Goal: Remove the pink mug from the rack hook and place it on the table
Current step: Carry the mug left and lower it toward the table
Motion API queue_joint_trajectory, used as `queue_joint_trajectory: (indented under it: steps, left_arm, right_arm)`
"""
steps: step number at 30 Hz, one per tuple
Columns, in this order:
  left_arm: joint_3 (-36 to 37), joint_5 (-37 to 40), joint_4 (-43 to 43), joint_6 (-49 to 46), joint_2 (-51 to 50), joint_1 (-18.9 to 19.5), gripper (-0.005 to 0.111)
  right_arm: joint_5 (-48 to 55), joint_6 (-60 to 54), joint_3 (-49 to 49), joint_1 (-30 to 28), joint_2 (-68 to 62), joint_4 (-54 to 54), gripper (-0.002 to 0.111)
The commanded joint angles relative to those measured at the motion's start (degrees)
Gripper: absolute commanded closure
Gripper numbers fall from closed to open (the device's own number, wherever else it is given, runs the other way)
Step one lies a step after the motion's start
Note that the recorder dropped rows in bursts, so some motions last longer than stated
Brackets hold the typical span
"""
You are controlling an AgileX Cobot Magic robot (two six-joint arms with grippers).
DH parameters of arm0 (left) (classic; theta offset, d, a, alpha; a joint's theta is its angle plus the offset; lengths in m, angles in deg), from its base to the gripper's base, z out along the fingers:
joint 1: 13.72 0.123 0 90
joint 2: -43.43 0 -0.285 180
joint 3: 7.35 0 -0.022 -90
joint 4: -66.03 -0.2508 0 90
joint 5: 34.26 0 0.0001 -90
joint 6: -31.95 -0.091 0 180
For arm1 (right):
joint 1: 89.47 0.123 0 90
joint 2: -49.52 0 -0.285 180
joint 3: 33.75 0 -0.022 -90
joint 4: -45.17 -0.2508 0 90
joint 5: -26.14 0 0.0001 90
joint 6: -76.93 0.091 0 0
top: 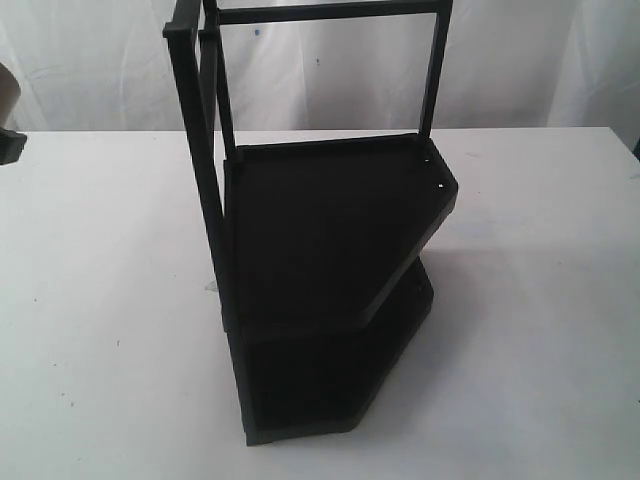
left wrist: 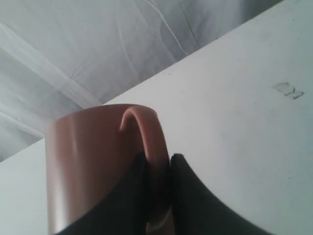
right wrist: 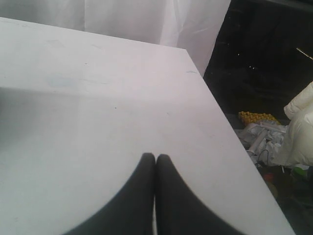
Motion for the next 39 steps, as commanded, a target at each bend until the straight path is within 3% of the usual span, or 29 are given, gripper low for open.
queue_joint_trajectory:
  steps: [1, 5, 9, 11, 12, 16, 19, 24, 29, 33, 36, 39]
  left_arm:
    - [2.5, -9.9, -7.8, 8.5, 0.5, 3.0, 0.107]
    - [5.8, -20.4, -7.2, 12.7, 0.5, 8.0, 0.107]
    - [8.2, -28.8, 0.7, 11.9, 0.5, 13.3, 0.107]
    - [12.5, -41.7, 10.3, 8.9, 0.0, 17.2, 0.107]
    - [16.2, -52.6, 15.8, 6.9, -1.2, 18.4, 0.107]
    - [21.9, -66.4, 27.7, 0.5, -7.3, 18.4, 0.107]
    - [21.8, -75.9, 27.8, 2.1, -15.1, 18.4, 0.107]
    - [14.7, -74.9, 24.0, 2.4, -29.1, 18.4, 0.107]
    - [11.7, -84.8, 18.2, 2.4, -36.1, 18.2, 0.107]
    - [6.7, -86.0, 18.2, 1.8, -46.3, 18.2, 0.107]
    - [-0.2, -86.0, 6.9, -1.9, -51.6, 18.2, 0.107]
    - [-3.3, -86.0, 6.0, -0.8, -54.8, 18.2, 0.107]
  right_arm:
    - [-0.5, 0.0, -0.1, -0.3, 0.2, -0.2, 0.108]
    - [-0.5, 0.0, -0.1, -0.3, 0.2, -0.2, 0.108]
    - [-0.5, 0.0, -0.1, -0.3, 0.2, -0.2, 0.108]
    - [-0.5, 0.0, -0.1, -0.3, 0.2, -0.2, 0.108]
    - [-0.5, 0.0, -0.1, -0.3, 0.2, -0.2, 0.108]
    - [-0.5, 0.0, -0.1, -0.3, 0.2, -0.2, 0.108]
    - [-0.5, 0.0, -0.1, -0.3, 0.2, -0.2, 0.108]
    - [-0.5, 0.0, -0.1, -0.3, 0.2, -0.2, 0.108]
    - [-0.5, 0.0, -0.1, -0.3, 0.2, -0.2, 0.108]
    - [-0.5, 0.0, -0.1, -0.3, 0.2, -0.2, 0.108]
    - [-0.5, 0.0, -0.1, -0.3, 0.2, -0.2, 0.108]
    - [-0.5, 0.0, -0.1, -0.3, 0.2, -0.2, 0.108]
